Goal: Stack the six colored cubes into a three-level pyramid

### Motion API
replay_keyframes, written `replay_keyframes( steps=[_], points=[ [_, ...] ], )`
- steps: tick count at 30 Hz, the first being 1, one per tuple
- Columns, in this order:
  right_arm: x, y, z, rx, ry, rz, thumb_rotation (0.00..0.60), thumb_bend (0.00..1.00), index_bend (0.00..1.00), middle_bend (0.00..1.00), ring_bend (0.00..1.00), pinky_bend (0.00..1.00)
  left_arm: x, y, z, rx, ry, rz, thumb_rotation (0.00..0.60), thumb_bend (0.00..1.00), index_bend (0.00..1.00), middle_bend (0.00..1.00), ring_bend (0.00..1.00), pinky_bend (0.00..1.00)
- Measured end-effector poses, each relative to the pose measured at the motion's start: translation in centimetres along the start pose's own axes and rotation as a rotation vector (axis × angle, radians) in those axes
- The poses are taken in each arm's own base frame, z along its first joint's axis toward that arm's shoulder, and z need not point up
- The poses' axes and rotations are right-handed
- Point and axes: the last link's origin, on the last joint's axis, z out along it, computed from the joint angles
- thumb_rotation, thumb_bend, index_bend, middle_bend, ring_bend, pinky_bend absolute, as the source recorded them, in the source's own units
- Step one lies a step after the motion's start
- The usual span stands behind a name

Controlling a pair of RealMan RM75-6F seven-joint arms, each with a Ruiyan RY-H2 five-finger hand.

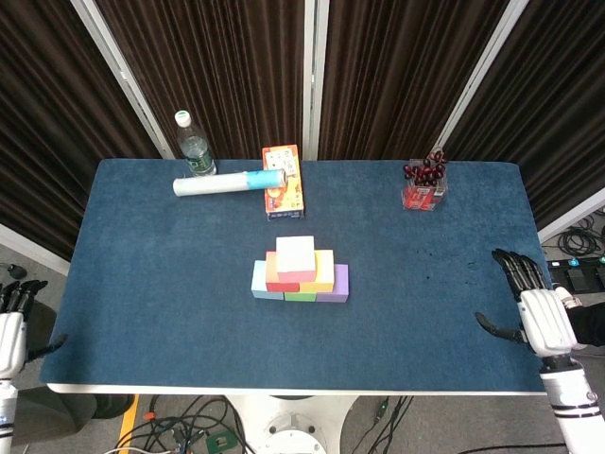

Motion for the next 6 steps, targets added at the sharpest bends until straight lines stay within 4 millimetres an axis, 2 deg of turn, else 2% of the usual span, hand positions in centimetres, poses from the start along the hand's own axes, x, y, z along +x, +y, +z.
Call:
replay_keyframes(
  steps=[6],
  points=[
    [-0.9,0.5,-2.6,-0.022,0.029,0.032,0.6,0.17,0.0,0.06,0.0,0.0,-0.5,0.8,-2.0,-0.032,0.041,-0.036,0.6,0.06,0.19,0.16,0.07,0.06]
  ],
)
